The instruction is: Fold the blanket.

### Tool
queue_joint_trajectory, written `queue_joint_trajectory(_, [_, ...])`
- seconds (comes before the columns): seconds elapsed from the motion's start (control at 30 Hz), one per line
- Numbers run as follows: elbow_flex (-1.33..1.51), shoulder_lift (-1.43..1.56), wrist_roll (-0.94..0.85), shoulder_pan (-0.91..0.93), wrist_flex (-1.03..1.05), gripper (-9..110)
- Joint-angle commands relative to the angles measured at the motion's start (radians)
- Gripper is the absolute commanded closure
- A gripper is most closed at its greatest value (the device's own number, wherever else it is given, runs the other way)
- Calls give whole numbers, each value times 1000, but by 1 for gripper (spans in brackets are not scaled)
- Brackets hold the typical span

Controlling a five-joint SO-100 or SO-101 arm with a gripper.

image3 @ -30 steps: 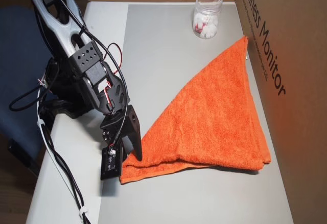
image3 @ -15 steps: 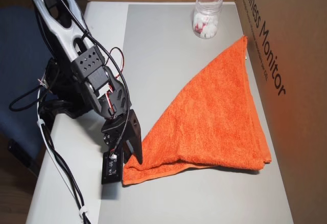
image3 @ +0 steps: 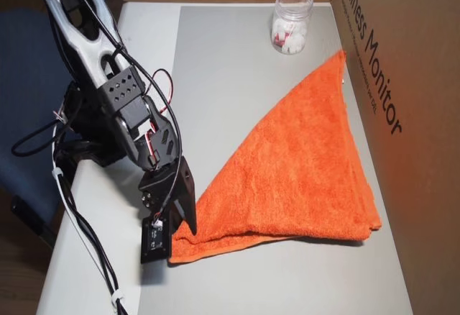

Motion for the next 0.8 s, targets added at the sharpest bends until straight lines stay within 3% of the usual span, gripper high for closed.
queue_joint_trajectory(0.0, [25,69,-72,46,8,102])
queue_joint_trajectory(0.23, [167,239,-276,137,8,102])
queue_joint_trajectory(0.77, [20,301,-232,126,5,102])
